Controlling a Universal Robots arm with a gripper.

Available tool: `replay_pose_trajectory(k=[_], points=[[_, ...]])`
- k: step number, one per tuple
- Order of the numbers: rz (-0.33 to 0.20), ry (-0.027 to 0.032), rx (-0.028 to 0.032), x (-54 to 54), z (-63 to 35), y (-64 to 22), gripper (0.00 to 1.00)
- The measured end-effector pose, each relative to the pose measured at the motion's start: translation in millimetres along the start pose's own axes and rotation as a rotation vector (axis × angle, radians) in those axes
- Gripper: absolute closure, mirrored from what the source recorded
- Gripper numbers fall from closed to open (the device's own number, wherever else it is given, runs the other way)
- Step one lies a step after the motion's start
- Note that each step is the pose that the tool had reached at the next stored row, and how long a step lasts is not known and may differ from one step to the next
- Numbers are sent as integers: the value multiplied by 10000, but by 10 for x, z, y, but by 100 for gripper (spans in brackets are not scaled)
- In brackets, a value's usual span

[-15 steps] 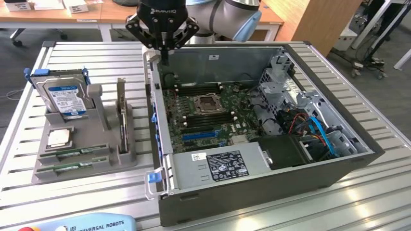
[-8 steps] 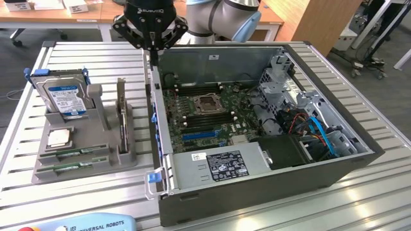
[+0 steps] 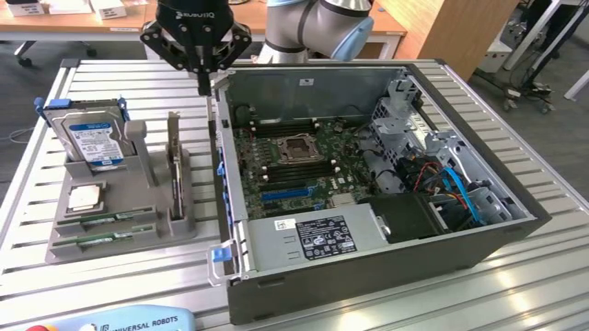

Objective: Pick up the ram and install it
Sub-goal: 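Reach for the ram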

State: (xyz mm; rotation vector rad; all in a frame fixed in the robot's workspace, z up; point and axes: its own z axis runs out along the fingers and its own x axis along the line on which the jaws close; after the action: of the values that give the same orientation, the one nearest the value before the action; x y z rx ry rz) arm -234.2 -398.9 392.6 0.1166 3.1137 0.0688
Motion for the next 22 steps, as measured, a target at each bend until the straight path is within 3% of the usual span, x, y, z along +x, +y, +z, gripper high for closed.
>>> replay_pose_trajectory(k=[22], points=[[-1, 0, 0, 614, -12, -46, 90]])
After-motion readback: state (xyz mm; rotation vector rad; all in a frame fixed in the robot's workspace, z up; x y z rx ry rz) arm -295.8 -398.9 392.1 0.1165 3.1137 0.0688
